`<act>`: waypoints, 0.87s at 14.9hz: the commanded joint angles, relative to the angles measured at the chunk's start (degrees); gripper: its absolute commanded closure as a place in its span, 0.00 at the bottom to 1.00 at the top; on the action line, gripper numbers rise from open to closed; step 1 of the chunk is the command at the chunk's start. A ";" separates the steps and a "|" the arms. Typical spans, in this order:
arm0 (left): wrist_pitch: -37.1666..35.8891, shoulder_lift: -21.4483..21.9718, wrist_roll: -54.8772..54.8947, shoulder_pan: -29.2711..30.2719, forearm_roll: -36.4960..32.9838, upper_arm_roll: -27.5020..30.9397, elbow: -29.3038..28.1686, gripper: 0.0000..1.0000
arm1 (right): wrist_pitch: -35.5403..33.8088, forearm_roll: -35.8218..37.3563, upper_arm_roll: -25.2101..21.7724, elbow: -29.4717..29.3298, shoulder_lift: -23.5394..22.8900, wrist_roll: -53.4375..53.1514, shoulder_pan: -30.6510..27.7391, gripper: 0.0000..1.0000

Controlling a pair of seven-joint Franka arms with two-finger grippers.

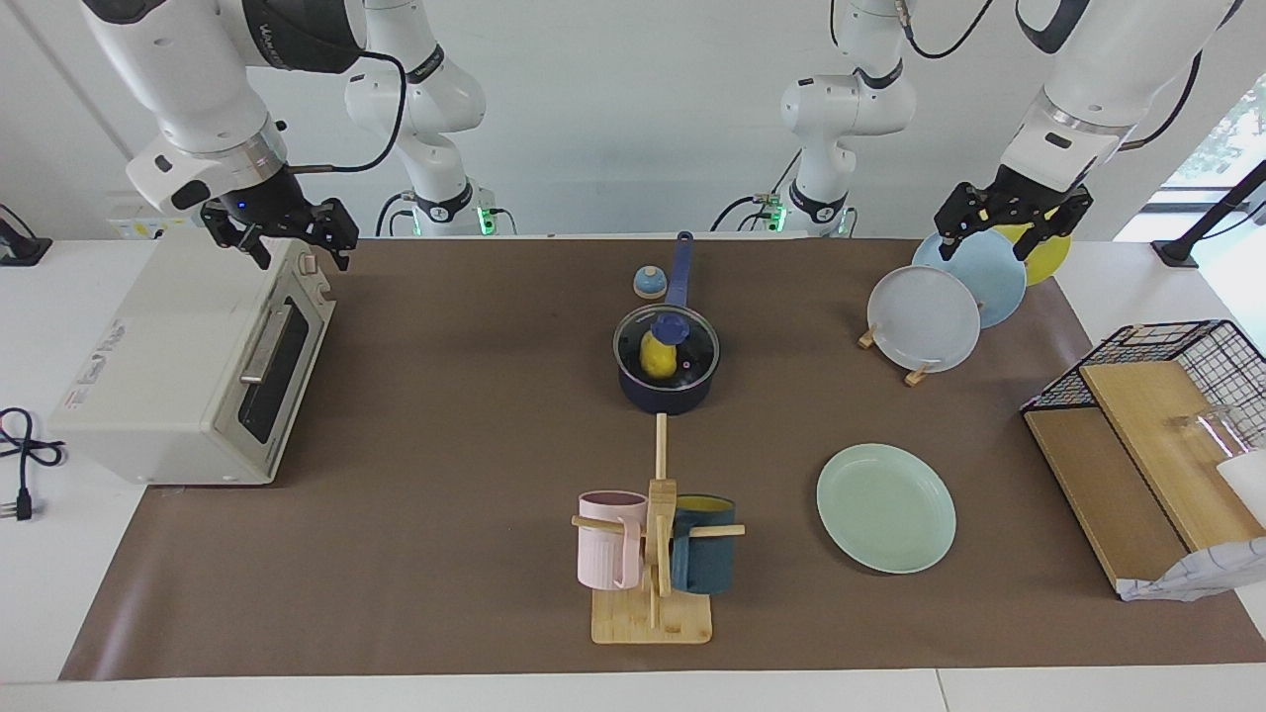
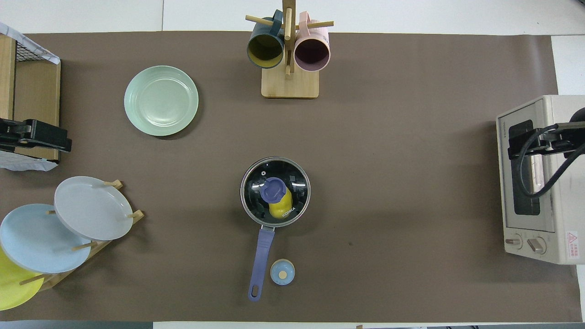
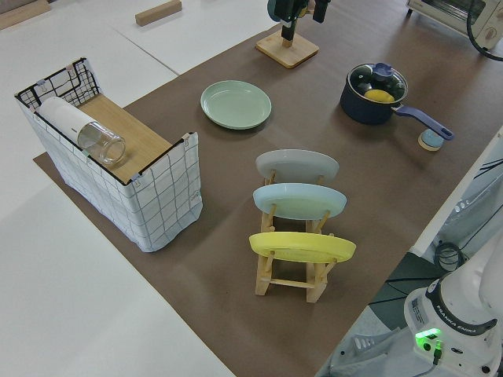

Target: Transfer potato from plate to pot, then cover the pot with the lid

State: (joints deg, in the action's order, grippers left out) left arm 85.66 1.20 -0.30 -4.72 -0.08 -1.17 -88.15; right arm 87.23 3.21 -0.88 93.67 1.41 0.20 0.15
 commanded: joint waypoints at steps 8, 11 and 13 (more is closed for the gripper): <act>-0.32 0.47 0.65 0.59 0.61 -0.15 -0.45 0.00 | 1.63 -0.57 1.15 2.49 1.14 1.47 -1.30 0.00; -0.32 0.47 0.65 0.68 0.61 -0.15 -0.45 0.00 | 1.71 -0.66 1.23 2.40 1.14 1.47 -1.30 0.00; -0.32 0.47 0.65 0.59 0.61 -0.15 -0.45 0.00 | 1.63 -0.83 1.67 2.31 1.14 1.39 -1.30 0.00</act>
State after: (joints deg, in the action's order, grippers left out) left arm 85.66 1.20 -0.30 -4.72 -0.08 -1.17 -88.15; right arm 87.99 3.18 -0.35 94.72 1.47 0.20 0.10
